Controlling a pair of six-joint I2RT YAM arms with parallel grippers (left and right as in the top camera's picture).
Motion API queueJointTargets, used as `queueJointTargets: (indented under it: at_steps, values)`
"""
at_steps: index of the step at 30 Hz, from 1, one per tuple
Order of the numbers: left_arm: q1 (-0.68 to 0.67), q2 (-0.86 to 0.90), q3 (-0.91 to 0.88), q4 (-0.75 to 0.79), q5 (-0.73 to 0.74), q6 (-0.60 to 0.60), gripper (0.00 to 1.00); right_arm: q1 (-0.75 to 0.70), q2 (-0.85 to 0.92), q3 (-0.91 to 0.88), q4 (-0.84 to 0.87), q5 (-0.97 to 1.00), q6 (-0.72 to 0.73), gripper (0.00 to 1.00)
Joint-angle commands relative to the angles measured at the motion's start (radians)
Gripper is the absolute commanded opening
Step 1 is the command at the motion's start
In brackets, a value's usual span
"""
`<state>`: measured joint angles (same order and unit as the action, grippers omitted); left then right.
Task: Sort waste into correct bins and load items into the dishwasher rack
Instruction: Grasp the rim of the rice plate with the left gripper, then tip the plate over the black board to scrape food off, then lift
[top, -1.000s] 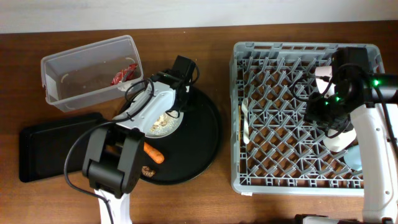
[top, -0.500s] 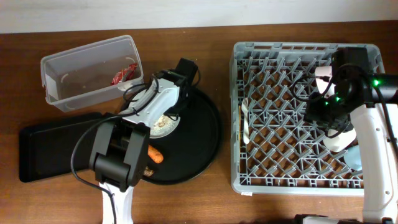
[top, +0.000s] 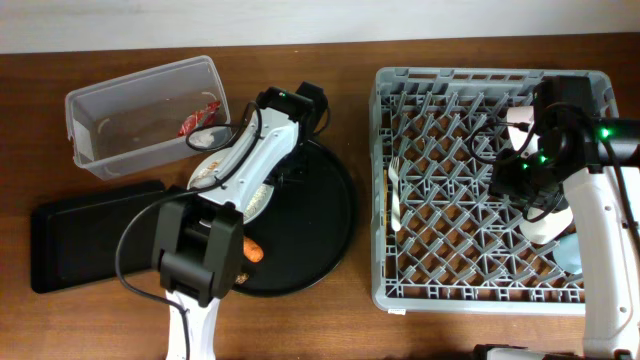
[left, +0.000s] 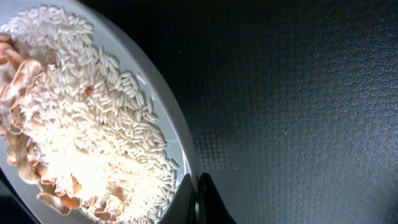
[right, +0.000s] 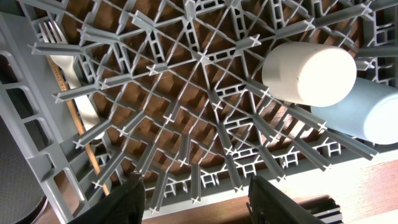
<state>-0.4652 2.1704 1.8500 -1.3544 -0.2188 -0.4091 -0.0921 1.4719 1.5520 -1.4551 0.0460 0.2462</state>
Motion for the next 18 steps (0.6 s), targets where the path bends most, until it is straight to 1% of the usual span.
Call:
queueJointTargets:
  at_steps: [1, 4, 7, 9, 12, 16, 18]
  values:
    - [0.041, -0.140, 0.027, -0.062, -0.073, -0.067, 0.00, -0.006, -0.001, -0.005, -0.001, -0.005, -0.007, 0.57]
    - [0.111, -0.230, 0.027, -0.134, -0.074, -0.087, 0.00, -0.006, -0.001, -0.005, -0.005, 0.015, -0.007, 0.57]
    - [0.227, -0.290, 0.026, -0.205, -0.063, -0.099, 0.00, -0.006, -0.001, -0.005, -0.008, 0.018, -0.007, 0.57]
    - [0.319, -0.327, 0.005, -0.221, -0.055, -0.098, 0.00, -0.006, -0.001, -0.005, -0.008, 0.018, -0.011, 0.57]
    - [0.402, -0.359, -0.070, -0.198, -0.054, -0.082, 0.00, -0.006, -0.001, -0.005, -0.008, 0.019, -0.011, 0.57]
    - [0.499, -0.361, -0.200, -0.085, 0.055, 0.014, 0.00, -0.006, -0.001, -0.005, -0.012, 0.019, -0.011, 0.57]
    - [0.554, -0.361, -0.254, -0.030, 0.161, 0.084, 0.00, -0.006, -0.001, -0.005, -0.012, 0.019, -0.014, 0.57]
